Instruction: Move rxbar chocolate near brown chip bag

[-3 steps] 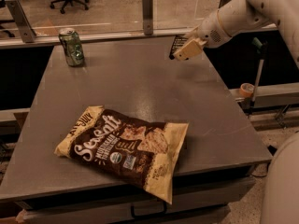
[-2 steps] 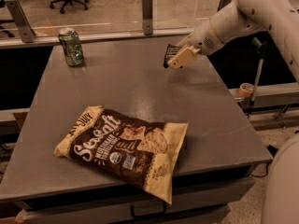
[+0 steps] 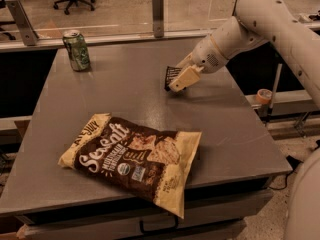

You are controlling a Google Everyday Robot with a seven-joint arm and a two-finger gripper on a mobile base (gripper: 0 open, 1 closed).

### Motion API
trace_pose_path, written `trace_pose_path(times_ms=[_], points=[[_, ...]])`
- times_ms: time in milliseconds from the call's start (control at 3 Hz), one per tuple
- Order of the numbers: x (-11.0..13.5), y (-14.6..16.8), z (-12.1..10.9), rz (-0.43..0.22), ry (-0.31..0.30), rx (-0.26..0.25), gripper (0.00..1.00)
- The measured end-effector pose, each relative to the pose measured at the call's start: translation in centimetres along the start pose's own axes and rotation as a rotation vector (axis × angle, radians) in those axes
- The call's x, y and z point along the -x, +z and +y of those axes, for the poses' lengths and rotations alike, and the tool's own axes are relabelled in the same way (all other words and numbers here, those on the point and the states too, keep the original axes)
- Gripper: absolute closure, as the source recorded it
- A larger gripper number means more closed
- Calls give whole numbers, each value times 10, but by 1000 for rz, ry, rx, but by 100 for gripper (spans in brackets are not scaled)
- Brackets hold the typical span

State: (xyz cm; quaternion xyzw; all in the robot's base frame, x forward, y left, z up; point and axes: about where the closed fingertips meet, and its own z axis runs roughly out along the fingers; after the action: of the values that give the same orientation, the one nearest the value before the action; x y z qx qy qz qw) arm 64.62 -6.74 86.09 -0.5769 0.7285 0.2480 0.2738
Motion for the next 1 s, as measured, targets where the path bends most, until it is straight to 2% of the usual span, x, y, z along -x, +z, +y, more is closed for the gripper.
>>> trace_pose_path(times_ms=[667,1000], points=[[-6,18,41,28,31,123,100],[4,13,65,22,34,178,100]])
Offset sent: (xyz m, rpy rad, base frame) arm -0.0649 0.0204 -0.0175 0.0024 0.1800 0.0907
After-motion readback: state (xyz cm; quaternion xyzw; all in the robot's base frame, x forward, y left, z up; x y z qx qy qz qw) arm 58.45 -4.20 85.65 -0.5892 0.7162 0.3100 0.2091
